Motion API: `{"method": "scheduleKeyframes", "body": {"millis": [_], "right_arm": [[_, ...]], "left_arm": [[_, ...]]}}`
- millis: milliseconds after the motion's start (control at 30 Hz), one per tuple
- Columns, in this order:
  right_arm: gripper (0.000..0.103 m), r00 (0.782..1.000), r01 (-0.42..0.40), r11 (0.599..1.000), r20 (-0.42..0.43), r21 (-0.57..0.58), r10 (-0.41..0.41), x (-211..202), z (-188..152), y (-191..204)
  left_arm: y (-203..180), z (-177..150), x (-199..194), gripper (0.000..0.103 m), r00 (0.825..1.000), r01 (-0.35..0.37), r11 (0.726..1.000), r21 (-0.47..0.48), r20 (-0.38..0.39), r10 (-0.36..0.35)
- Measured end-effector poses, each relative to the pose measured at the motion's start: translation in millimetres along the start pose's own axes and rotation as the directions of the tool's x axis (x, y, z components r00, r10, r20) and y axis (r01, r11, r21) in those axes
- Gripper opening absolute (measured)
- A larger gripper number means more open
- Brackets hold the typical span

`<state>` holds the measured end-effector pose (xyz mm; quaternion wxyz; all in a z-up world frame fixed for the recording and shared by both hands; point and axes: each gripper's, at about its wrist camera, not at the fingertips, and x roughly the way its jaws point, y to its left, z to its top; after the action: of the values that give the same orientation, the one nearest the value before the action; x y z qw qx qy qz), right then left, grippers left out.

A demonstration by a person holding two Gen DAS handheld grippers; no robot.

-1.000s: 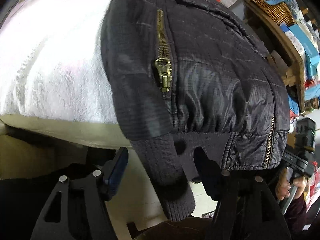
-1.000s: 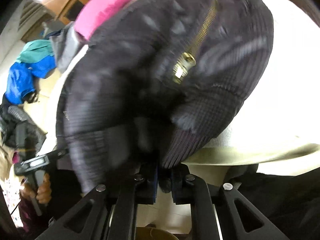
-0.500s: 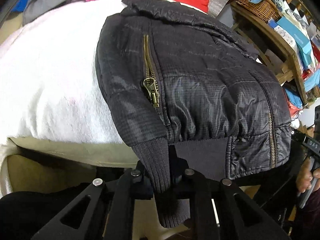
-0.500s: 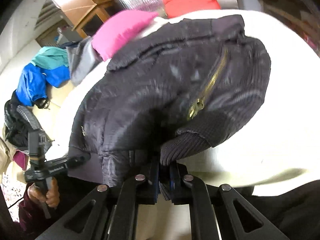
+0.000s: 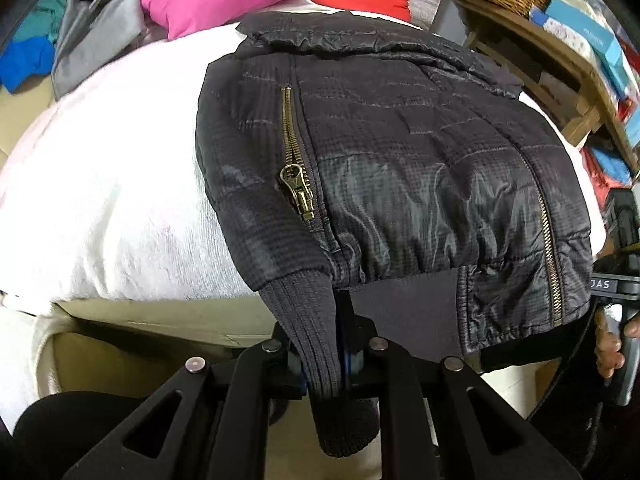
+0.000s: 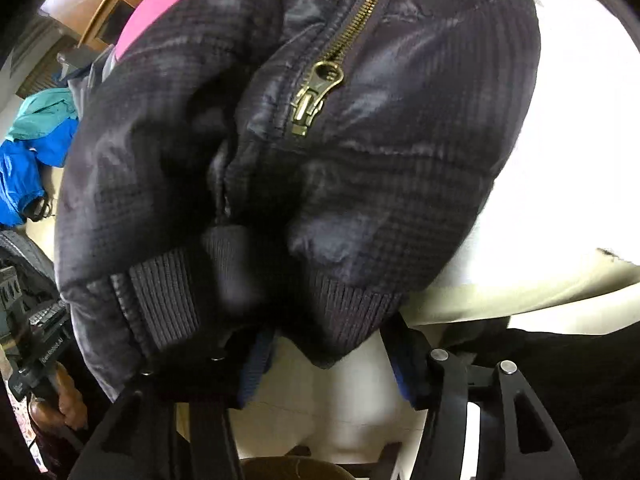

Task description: Fold large clothes

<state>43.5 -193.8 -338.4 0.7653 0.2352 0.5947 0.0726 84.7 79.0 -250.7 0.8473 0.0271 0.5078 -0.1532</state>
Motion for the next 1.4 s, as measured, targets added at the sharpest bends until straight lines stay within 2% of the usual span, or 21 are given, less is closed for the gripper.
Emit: {"method": "scheduleKeyframes", "body": {"millis": [33,67,133,200,300,367,567,667,900,1033,1133,1200,1267,1400], "right_arm": [[0.023,1.0,0.002,1.0,0.002,-0.03,-0.002,-1.1,-1.7,3.0],[0.01,1.0,0.009,0.999,0.005,-0.05,-0.008,-0.6,-1.4,9.5],[0.009,0.998,0.057,0.992,0.044,-0.111,-0.053,-12.2,-3.2,22.9],[0.009,0.996,0.068,0.986,0.075,-0.153,-0.057,-23.8,-4.9,36.4],[0.009,0.986,0.051,0.973,0.165,-0.225,-0.014,-52.4,-6.6,53.7],[0.009,0.981,0.039,0.97,0.194,-0.241,0.009,-61.0,-6.1,55.8],[0.01,0.994,0.016,0.986,0.109,-0.167,0.002,-33.9,-5.0,30.4],[0.011,0.998,0.018,0.989,0.062,-0.145,-0.009,-26.4,-2.8,30.5],[0.023,0.999,-0.038,0.997,-0.009,-0.062,0.038,-13.3,-1.0,9.8],[0.021,0.999,-0.043,0.997,0.008,-0.064,0.043,-13.2,-4.0,8.2],[0.01,0.999,-0.022,0.996,0.032,-0.092,0.025,-18.0,-8.0,15.1],[0.009,0.997,0.024,0.989,0.074,-0.148,-0.013,-29.2,-10.6,26.7],[0.009,0.993,0.036,0.982,0.117,-0.187,-0.014,-45.2,-9.8,35.9],[0.008,0.969,0.076,0.961,0.247,-0.264,-0.009,-90.2,-1.5,57.4]], "left_arm": [[-3.3,0.7,0.4,0.013,1.0,-0.012,1.0,0.01,0.003,0.012],[-5.6,0.6,0.0,0.013,1.0,-0.026,0.999,0.021,0.008,0.026],[-7.2,0.1,-0.8,0.013,0.999,-0.042,0.999,0.034,0.011,0.042],[-8.8,0.1,-0.9,0.013,0.998,-0.055,0.998,0.041,0.015,0.055],[-9.7,-1.4,-2.4,0.013,0.997,-0.073,0.996,0.049,0.022,0.072],[-11.5,-2.3,-4.2,0.013,0.996,-0.085,0.995,0.057,0.029,0.083],[-10.0,-4.3,-6.9,0.013,0.994,-0.1,0.993,0.063,0.038,0.098],[-11.7,-4.8,-7.3,0.013,0.994,-0.105,0.992,0.066,0.04,0.102],[-11.3,-5.3,-7.8,0.013,0.994,-0.108,0.992,0.067,0.041,0.105],[-11.1,-5.7,-8.3,0.013,0.994,-0.107,0.992,0.064,0.04,0.105],[-10.7,-5.3,-8.5,0.013,0.994,-0.108,0.992,0.064,0.04,0.105],[-10.8,-5.3,-8.8,0.013,0.994,-0.106,0.992,0.062,0.04,0.104],[-9.8,-4.2,-9.6,0.013,0.995,-0.096,0.994,0.053,0.038,0.094],[2.0,5.8,-18.4,0.013,0.999,-0.017,1.0,0.002,0.033,0.017]]}}
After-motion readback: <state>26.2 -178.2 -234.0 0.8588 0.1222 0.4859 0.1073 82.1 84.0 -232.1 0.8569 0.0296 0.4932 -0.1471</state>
